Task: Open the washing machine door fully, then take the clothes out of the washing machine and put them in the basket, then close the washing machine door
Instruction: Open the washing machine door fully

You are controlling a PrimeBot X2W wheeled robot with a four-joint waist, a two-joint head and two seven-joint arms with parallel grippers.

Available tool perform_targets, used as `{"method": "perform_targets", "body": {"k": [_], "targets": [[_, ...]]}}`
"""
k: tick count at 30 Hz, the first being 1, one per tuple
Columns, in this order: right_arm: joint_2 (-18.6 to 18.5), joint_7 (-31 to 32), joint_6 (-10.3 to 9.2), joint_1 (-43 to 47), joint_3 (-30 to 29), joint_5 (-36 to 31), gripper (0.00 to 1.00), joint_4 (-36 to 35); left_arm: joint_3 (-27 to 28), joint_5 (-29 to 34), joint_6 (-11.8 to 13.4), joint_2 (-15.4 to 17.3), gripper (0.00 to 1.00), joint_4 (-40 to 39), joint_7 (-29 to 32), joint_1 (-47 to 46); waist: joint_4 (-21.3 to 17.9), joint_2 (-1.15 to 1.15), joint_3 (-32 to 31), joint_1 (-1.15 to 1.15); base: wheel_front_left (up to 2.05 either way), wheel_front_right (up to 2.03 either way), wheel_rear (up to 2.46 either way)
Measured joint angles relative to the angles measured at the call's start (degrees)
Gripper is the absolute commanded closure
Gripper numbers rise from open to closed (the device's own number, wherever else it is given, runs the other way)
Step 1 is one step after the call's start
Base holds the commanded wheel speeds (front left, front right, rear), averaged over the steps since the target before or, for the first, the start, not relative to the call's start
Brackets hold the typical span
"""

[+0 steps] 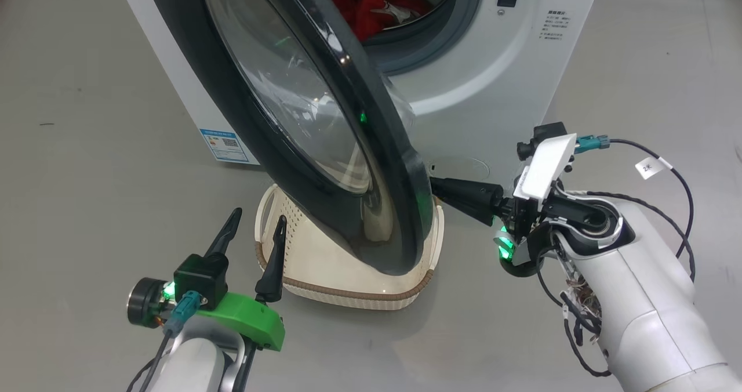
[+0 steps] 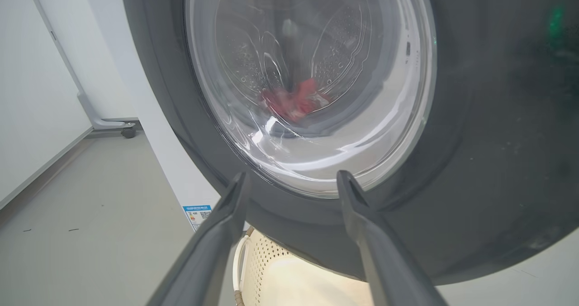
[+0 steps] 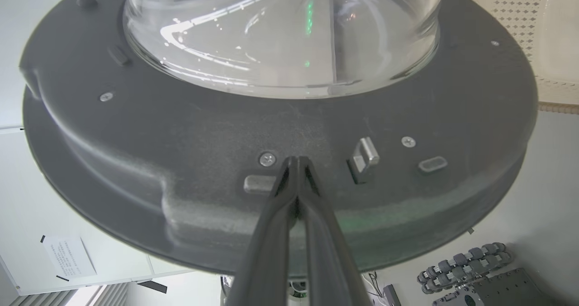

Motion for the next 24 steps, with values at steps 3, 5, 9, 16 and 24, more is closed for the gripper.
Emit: {"method": "perform_targets", "body": {"k": [3,5,9,16,24], "targets": [[0.01,-0.32,0.00,0.92,2.05,1.14,1.00,-1.00,-0.05,0.00,-0.16,0.00,0.00,0.08,0.00,0.22,0.44,0.00,-0.47,0.00,0.00,0.00,0.00],[0.08,-0.82,0.00,1.52,3.25,1.93,1.00,-1.81,-0.08,0.00,-0.16,0.01,0.00,0.20,0.00,0.33,0.76,0.00,-0.70,0.00,0.00,0.00,0.00],[0.05,-1.78,0.00,2.30,5.57,3.49,1.00,-3.07,-0.11,0.00,-0.16,0.04,0.00,0.24,0.00,0.71,1.39,0.00,-1.18,0.00,0.00,0.00,0.00],[0.04,-3.50,0.01,4.38,9.05,5.65,1.00,-4.80,-0.24,0.00,-0.23,0.08,0.00,0.51,0.00,1.18,2.66,0.00,-1.97,0.00,0.00,0.00,0.00],[0.04,-6.13,0.01,6.20,13.02,7.72,1.00,-6.69,-0.42,0.00,-0.23,0.16,0.00,0.58,0.00,1.89,4.74,0.00,-2.76,0.00,0.00,0.00,0.00]]}}
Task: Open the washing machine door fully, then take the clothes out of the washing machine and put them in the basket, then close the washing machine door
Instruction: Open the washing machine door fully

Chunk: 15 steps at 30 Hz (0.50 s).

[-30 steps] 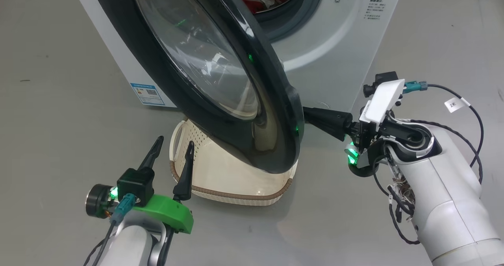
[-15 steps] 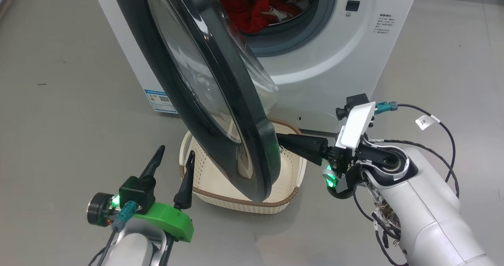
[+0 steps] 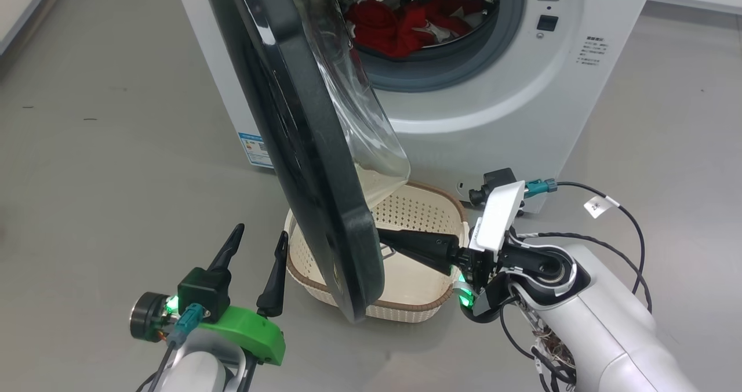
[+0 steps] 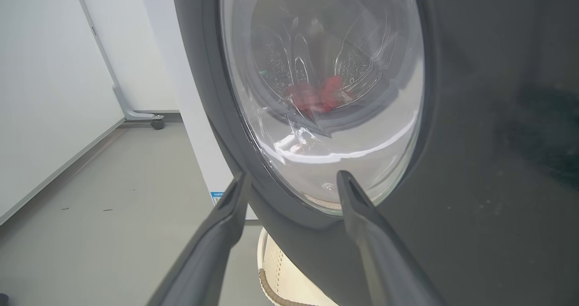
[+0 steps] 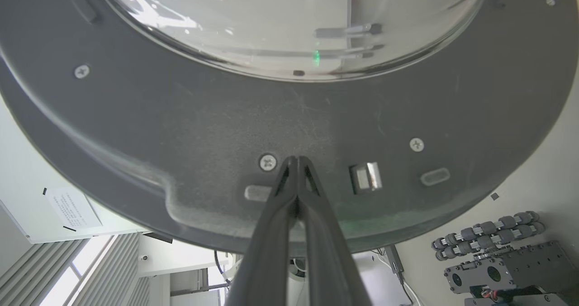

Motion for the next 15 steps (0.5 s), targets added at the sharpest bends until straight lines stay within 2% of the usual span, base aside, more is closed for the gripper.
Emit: {"method": "perform_targets", "body": {"k": [15], "targets": [[-0.09,-3.19,-0.01,0.27,4.98,2.35,1.00,-1.82,0.65,-0.01,0.03,0.02,0.00,-0.02,0.00,0.69,2.89,0.00,-0.37,0.00,0.00,0.00,0.00]]}}
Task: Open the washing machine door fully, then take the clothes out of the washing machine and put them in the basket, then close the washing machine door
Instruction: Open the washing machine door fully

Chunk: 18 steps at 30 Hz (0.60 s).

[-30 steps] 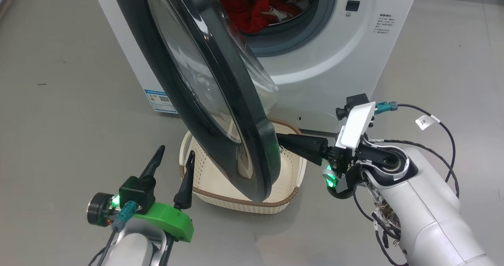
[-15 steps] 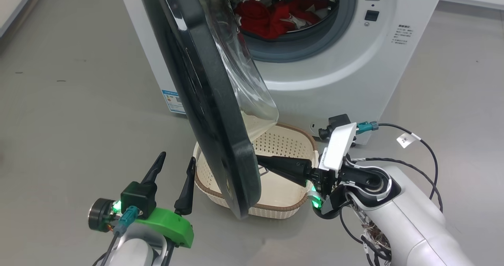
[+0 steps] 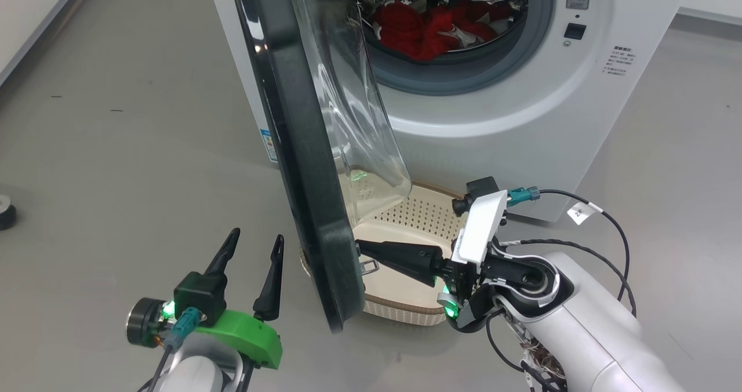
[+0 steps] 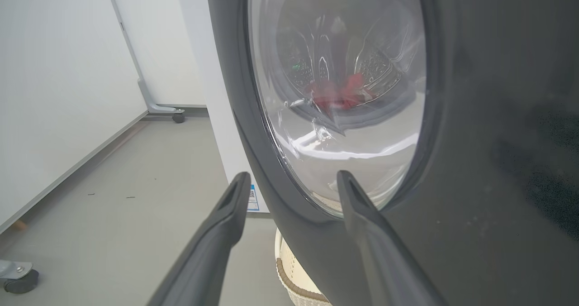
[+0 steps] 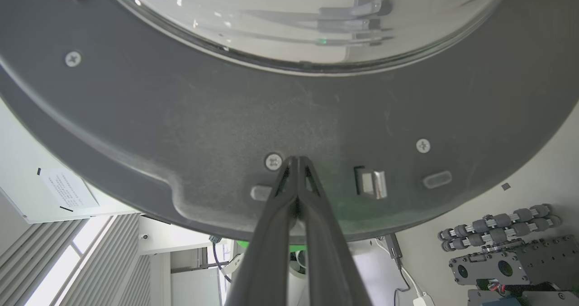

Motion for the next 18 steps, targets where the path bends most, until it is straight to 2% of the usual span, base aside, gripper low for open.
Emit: {"method": "perform_targets", "body": {"k": [18], "targets": [[0.15,-3.22,0.01,-0.01,1.11,0.32,1.00,-0.36,0.55,-0.14,0.16,0.02,0.00,-0.71,0.00,0.72,0.02,0.00,0.73,0.00,0.00,0.00,0.00]]}}
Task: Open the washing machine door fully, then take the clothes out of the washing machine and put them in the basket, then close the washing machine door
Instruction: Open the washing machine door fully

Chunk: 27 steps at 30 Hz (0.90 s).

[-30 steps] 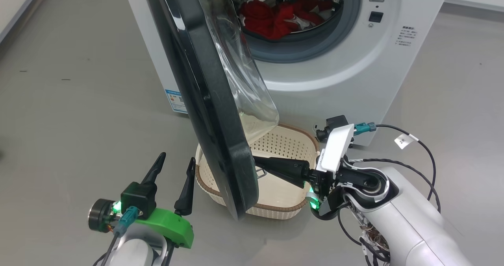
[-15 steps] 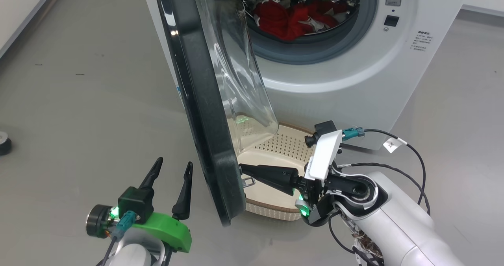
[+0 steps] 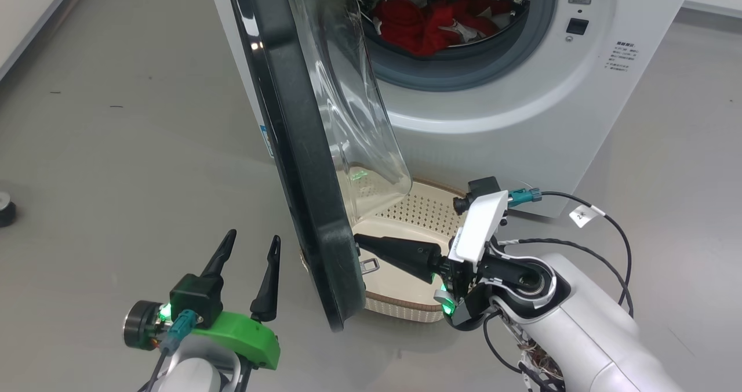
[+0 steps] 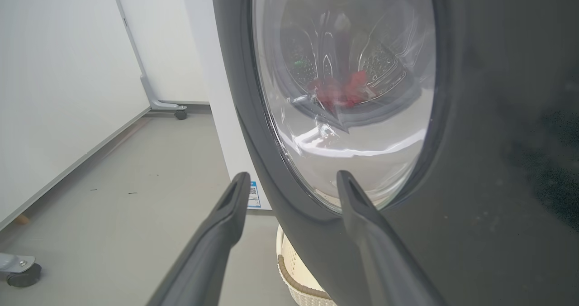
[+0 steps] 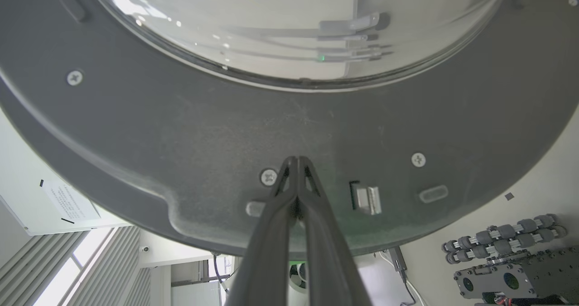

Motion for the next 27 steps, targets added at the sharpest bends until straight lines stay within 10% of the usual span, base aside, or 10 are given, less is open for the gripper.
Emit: {"method": "perform_targets", "body": {"k": [7,10,11,27], "targets": [[0.07,-3.34,0.00,0.35,-4.03,-0.02,1.00,-1.37,0.54,0.00,0.43,0.00,0.00,-0.30,0.00,0.10,-0.44,0.00,-0.01,0.00,0.00,0.00,0.00],[0.04,-4.16,0.00,1.44,-5.54,-0.67,0.52,-2.13,0.78,0.00,0.49,0.00,0.00,-0.43,0.00,0.10,-0.70,0.00,-0.01,0.00,0.00,0.00,0.00],[0.05,-4.68,0.00,1.96,-5.94,-0.92,0.03,-2.41,0.85,0.00,0.55,-0.01,0.00,-0.45,0.00,0.10,-0.81,0.00,-0.03,0.00,0.00,0.00,0.00],[-4.30,-21.76,0.00,9.99,-15.55,-13.70,0.00,-5.76,1.40,0.00,0.98,0.00,0.00,-0.42,0.00,0.78,-2.33,0.00,-0.43,0.00,0.00,0.00,0.00]]}}
